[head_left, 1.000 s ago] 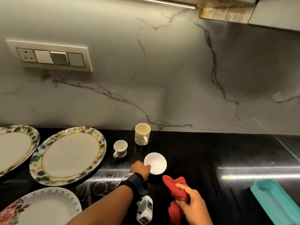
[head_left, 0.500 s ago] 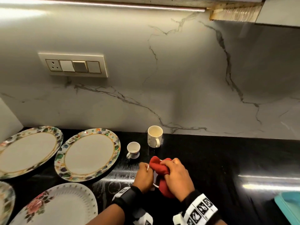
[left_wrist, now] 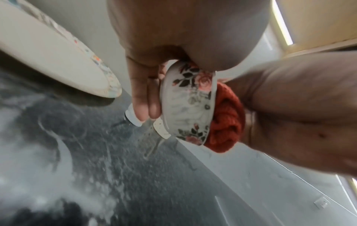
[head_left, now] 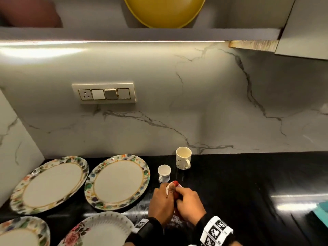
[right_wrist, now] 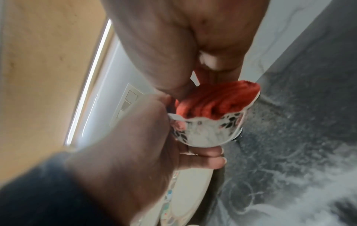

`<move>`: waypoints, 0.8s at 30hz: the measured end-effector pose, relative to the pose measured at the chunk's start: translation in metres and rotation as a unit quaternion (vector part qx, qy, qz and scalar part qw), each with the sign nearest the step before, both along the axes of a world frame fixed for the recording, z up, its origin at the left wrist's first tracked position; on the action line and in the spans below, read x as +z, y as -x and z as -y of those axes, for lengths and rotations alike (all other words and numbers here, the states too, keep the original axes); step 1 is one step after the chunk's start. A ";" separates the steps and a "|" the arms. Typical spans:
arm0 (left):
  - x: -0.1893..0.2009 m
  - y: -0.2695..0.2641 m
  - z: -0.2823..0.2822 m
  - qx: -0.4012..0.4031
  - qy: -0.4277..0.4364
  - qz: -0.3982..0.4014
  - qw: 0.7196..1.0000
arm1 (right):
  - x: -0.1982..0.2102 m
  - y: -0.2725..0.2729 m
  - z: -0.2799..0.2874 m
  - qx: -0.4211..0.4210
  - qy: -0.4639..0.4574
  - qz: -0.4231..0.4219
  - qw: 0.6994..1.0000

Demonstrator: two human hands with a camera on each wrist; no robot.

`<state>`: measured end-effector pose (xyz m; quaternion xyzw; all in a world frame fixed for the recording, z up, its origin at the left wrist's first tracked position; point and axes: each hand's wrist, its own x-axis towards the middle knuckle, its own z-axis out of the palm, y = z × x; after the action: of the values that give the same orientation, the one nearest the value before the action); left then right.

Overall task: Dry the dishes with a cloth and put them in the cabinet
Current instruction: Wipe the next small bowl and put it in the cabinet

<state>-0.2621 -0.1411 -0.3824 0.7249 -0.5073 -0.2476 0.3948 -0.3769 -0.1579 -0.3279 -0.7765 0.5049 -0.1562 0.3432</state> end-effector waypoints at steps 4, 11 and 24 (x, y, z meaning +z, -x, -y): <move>0.011 -0.034 -0.022 -0.013 0.023 0.017 0.999 | 0.001 -0.020 -0.018 0.045 -0.001 0.045 0.998; 0.041 -0.060 -0.045 -0.048 0.048 0.055 0.996 | -0.003 -0.027 -0.035 0.166 0.078 0.094 0.979; 0.043 -0.071 -0.054 -0.107 0.038 -0.031 0.993 | 0.013 -0.019 -0.031 0.311 0.429 -0.200 0.824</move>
<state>-0.1911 -0.0870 -0.3392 0.6433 -0.5782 -0.2913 0.4087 -0.3583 -0.1268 -0.3153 -0.9754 0.1759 -0.0834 -0.1032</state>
